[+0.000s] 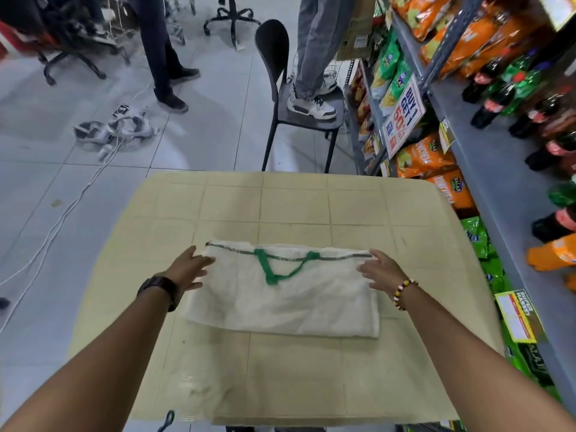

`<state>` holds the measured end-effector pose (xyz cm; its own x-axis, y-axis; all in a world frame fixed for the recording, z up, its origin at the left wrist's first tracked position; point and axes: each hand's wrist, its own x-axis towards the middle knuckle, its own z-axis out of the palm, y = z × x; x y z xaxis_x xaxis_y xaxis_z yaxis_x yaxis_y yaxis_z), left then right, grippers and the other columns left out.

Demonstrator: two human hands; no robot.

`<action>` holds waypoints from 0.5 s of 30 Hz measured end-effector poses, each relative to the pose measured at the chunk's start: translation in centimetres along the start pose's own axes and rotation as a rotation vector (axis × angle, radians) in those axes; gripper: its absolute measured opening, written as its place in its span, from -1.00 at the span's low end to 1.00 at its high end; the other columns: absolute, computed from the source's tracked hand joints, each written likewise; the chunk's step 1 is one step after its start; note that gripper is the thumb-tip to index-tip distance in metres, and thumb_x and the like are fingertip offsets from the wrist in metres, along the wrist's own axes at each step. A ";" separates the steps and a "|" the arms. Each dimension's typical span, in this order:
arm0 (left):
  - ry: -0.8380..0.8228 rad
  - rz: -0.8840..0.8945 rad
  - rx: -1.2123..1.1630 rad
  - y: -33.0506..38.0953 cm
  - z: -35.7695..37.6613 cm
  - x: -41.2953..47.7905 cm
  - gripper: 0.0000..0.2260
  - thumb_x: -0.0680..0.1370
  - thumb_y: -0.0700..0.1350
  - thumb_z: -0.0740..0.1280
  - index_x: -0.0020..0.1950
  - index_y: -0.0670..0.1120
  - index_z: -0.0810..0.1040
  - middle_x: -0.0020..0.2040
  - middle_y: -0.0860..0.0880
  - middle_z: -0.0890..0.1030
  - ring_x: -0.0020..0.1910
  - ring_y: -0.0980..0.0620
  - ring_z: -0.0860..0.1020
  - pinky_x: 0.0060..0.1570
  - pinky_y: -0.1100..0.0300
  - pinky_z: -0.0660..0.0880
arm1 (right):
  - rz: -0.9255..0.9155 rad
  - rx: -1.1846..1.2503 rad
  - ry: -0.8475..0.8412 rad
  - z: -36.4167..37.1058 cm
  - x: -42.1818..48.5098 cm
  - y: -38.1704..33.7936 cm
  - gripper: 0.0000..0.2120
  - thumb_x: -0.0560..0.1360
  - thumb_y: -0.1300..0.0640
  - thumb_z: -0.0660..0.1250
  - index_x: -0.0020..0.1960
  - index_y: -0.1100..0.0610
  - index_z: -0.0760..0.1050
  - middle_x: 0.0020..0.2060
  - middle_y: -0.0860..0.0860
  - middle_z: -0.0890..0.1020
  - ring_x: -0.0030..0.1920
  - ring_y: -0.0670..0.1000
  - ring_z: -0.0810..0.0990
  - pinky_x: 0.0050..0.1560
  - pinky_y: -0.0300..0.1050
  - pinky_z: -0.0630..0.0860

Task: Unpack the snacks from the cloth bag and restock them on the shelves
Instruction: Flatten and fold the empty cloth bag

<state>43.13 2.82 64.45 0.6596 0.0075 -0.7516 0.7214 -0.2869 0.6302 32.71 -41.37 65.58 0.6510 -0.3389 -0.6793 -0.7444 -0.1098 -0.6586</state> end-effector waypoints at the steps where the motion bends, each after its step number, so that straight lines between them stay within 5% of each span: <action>1: 0.028 -0.017 0.049 -1.0 0.3 0.3 -0.25 0.54 -0.07 0.42 0.61 0.00 0.08 0.33 -0.04 0.47 0.21 -0.11 0.49 0.10 -0.04 0.47 | -0.043 -0.100 0.009 0.8 0.2 0.1 -0.38 0.49 0.19 0.45 0.48 0.11 0.31 0.30 0.11 0.53 0.26 0.13 0.55 0.19 0.08 0.54; 7: 0.254 -0.083 0.365 -7.4 0.9 -0.9 -0.44 0.48 -0.07 0.43 0.43 -0.17 0.37 0.30 -0.24 0.54 0.12 -0.20 0.54 0.13 -0.02 0.50 | -0.377 -0.510 -0.102 8.2 0.5 -2.5 -0.49 0.48 0.17 0.44 0.40 0.12 0.44 0.34 0.09 0.55 0.31 0.08 0.54 0.21 -0.15 0.46; 11: 0.360 -0.141 0.513 -10.1 1.2 -1.4 -0.39 0.47 0.06 0.45 0.43 -0.16 0.38 0.30 -0.25 0.52 0.21 -0.29 0.54 0.19 -0.09 0.51 | -0.569 -0.745 -0.281 16.1 2.3 -6.5 -0.45 0.47 0.14 0.38 0.45 0.09 0.40 0.40 0.08 0.49 0.37 0.12 0.47 0.36 -0.08 0.40; 15: 0.382 -0.065 0.558 -11.7 1.9 -1.0 -0.55 0.54 0.01 0.37 0.34 -0.18 0.42 0.25 -0.26 0.49 0.16 -0.30 0.54 0.12 -0.07 0.53 | -0.798 -1.047 -0.421 25.3 4.3 -9.6 -0.34 0.50 0.15 0.32 0.56 0.06 0.21 0.55 0.08 0.27 0.53 0.12 0.24 0.51 0.00 0.19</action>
<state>33.65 4.32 57.48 0.7207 0.3503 -0.5982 0.6129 -0.7252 0.3137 46.36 -18.15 60.81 0.8053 0.4318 -0.4064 0.2062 -0.8465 -0.4908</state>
